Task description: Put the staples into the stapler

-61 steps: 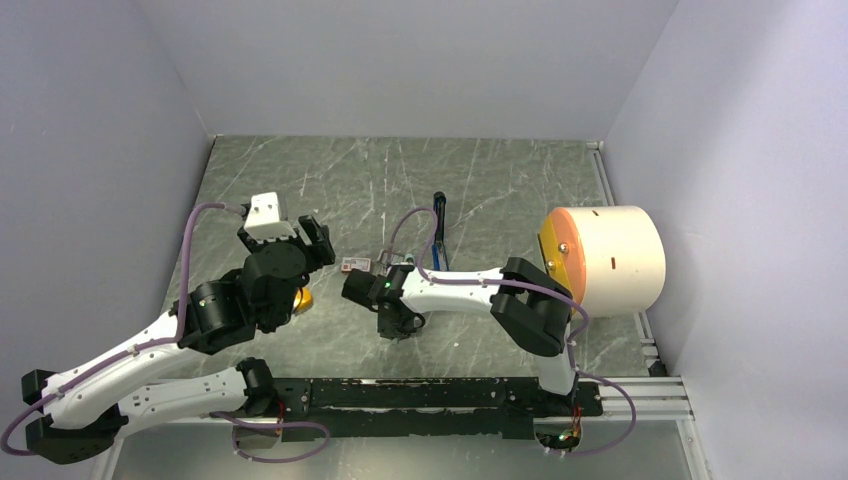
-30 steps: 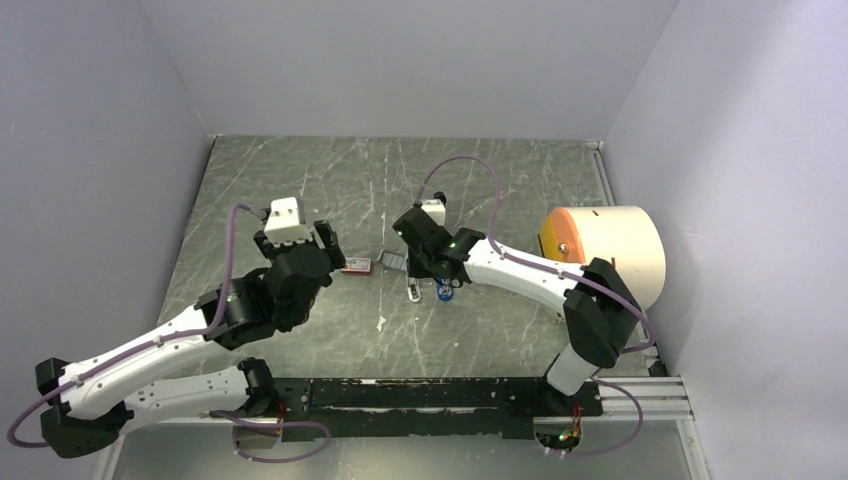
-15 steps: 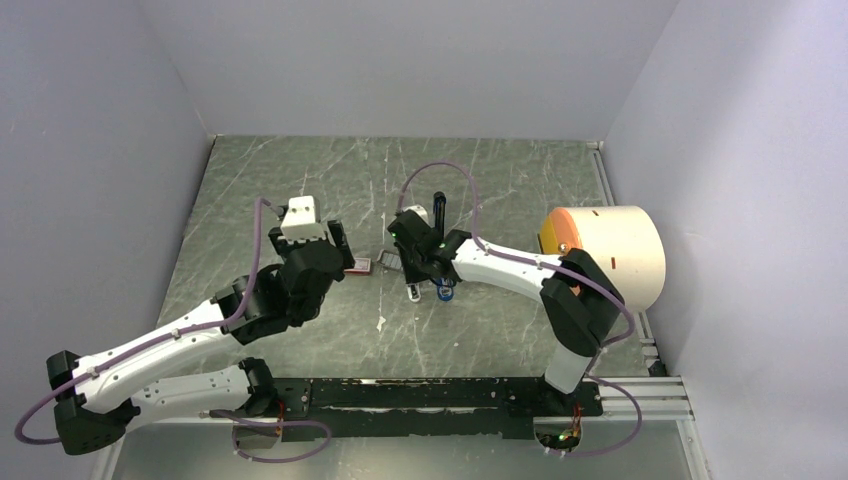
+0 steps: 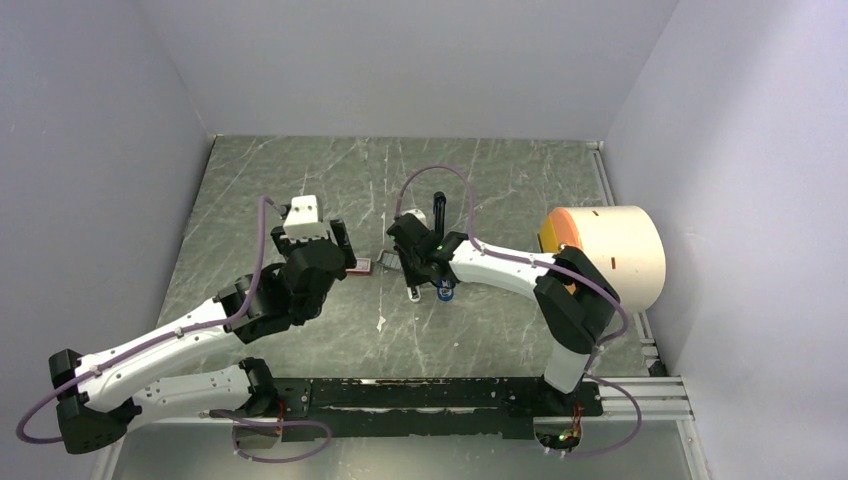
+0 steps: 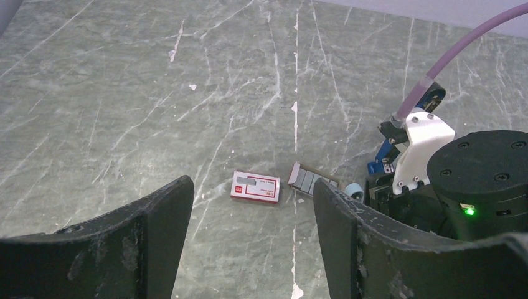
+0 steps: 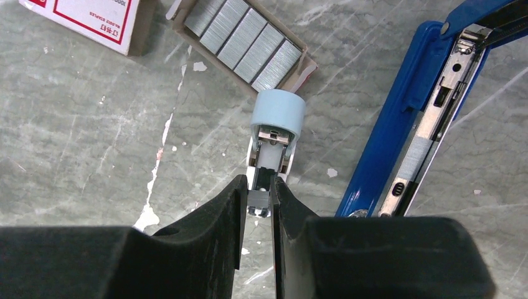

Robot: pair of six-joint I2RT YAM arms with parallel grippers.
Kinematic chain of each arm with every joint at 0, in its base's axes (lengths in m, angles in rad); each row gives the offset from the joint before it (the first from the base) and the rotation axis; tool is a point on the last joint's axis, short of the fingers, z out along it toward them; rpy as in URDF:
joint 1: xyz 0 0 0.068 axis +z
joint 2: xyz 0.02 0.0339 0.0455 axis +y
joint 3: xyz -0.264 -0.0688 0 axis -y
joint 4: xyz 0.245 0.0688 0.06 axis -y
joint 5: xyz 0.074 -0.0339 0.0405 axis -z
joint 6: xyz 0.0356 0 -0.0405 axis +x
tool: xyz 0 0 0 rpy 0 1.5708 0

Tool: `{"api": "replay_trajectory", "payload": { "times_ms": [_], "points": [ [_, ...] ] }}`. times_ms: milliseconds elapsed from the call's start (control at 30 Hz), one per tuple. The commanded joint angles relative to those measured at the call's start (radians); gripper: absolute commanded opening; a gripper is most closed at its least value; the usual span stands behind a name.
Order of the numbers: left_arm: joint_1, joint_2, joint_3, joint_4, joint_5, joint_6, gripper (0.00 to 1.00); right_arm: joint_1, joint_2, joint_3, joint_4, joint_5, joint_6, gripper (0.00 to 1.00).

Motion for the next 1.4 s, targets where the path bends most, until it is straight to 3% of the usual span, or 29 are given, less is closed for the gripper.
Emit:
{"api": "replay_trajectory", "payload": {
  "times_ms": [0,1367],
  "points": [
    [0.008,0.011,0.004,0.022,0.006,0.001,0.75,-0.005,0.023,-0.014,0.001,0.027,-0.016,0.24],
    [0.015,0.015,0.005,0.009,0.001,-0.013,0.75,-0.002,-0.003,-0.059,0.063,0.032,0.013,0.23]
  ]
}}
